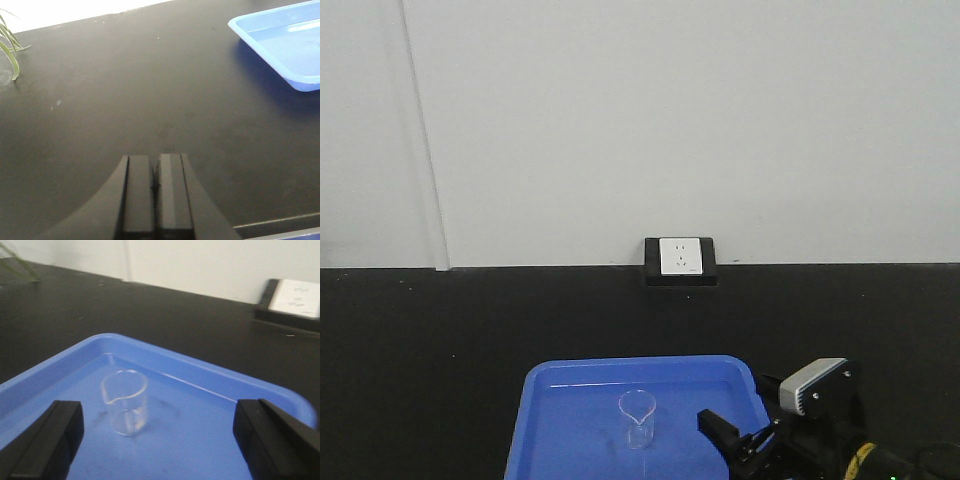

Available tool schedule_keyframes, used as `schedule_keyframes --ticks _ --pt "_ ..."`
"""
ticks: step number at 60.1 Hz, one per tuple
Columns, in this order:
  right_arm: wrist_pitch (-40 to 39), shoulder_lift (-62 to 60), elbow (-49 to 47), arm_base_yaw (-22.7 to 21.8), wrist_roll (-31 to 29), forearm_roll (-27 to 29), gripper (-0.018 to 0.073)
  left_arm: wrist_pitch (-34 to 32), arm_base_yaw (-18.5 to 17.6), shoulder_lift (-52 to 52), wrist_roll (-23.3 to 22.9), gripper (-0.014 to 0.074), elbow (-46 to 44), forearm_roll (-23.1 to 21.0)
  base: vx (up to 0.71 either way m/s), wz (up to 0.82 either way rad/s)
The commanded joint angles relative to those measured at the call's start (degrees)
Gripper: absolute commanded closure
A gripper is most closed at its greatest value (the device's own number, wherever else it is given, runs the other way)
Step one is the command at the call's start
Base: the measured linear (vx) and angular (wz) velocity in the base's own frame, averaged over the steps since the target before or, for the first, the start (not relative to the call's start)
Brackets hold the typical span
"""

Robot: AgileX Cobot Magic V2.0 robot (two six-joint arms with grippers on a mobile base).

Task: Move beaker to silver tray on left bench
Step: 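Reach the open right gripper toward the clear glass beaker in the blue tray, then close the right gripper around the beaker's body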

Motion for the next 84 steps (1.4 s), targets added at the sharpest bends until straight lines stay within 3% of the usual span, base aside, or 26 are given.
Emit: schedule_keyframes --ticks 1,19,33,69,84 --pt "-6.34 2.22 -4.87 0.90 2.61 -2.54 -0.0078 -4.75 -0.41 -0.41 -0.11 0.0595 1.14 -0.03 0.00 0.00" --pt "-5.88 14.64 -15.18 7.83 3.04 -1.91 -0.0072 -4.75 -0.41 -0.41 -0.11 0.0595 1.14 -0.03 0.00 0.00" --pt "-4.30 20.59 -22.29 10.10 3.10 1.28 -0.0062 -4.75 -0.41 -0.41 -0.11 0.0595 1.14 -0.03 0.00 0.00" --pt "-1.17 24.58 -30.37 10.76 3.80 3.91 0.0029 -4.75 -0.41 -0.41 -0.11 0.0595 1.14 -0.03 0.00 0.00" --pt "0.15 26.27 -33.85 10.76 7.01 3.96 0.0040 -4.75 -0.41 -0.41 -0.11 0.0595 1.14 -0.03 0.00 0.00"
